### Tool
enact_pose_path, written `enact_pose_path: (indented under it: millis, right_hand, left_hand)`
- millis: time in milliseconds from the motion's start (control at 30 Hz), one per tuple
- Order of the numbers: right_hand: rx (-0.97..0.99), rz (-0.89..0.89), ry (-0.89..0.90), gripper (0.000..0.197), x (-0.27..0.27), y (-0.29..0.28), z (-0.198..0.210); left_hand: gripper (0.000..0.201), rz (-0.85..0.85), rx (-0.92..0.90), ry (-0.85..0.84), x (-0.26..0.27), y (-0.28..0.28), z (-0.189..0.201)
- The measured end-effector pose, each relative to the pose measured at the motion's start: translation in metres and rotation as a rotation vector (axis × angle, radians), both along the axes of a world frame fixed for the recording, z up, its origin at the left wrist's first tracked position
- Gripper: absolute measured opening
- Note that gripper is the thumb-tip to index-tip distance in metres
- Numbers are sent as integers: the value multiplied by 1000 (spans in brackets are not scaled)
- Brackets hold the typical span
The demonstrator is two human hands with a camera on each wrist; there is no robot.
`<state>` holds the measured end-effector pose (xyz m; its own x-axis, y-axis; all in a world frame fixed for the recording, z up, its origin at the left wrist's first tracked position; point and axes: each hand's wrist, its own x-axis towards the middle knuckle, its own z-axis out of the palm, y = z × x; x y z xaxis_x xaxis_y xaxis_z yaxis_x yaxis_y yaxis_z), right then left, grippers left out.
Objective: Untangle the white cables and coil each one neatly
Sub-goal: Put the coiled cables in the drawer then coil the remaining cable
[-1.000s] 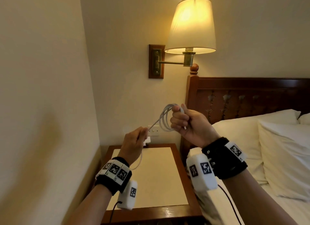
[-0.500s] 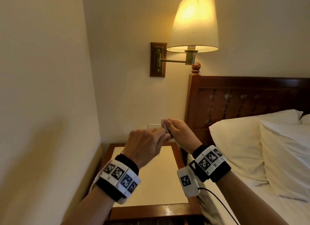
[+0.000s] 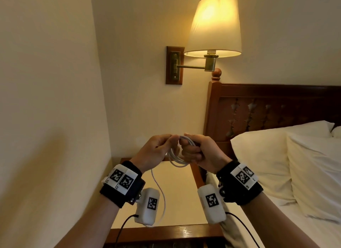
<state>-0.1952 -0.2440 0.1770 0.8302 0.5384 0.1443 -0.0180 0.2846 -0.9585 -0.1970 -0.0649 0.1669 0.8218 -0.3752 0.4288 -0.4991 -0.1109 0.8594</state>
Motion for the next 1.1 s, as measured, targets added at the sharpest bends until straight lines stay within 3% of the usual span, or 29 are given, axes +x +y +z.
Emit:
enact_pose_path:
  millis: [167, 400, 533, 567, 633, 667, 733, 833, 933, 1000, 1100]
  right_hand:
    - [152, 65, 77, 31, -2, 9, 2]
    - [425, 8, 193, 36, 14, -17, 12]
    - [455, -53, 159, 36, 15, -23, 22]
    - [428, -85, 139, 36, 16, -23, 25]
    - [353, -138, 103, 36, 17, -19, 25]
    - [301, -162, 82, 35, 18, -15, 24]
    - [144, -212, -5, 34, 19, -7, 18]
    - [-167, -292, -242, 36, 14, 0, 10]
    - [-394, -287, -440, 40, 4, 0, 8]
    - [-496, -208, -495, 43, 0, 0, 12]
    - [-517, -111, -439, 41, -4, 0, 20]
  left_hand:
    - [37, 50, -148, -44, 1, -6, -1]
    - [31, 472, 105, -287, 31, 31, -54]
    - [29, 592, 223, -230, 33, 38, -88]
    - [30, 604, 310, -200, 28, 37, -92]
    - [31, 559, 701, -213, 11, 25, -90]
    - [33, 474, 885, -263, 0, 14, -84]
    - [41, 288, 1032, -378, -24, -8, -62]
    - [39, 224, 933, -564, -41, -16, -17]
    - [33, 328, 762, -791, -35, -1, 17]
    - [33, 339, 663, -887, -21, 10, 25]
    - [37, 249, 585, -949, 2, 23, 24]
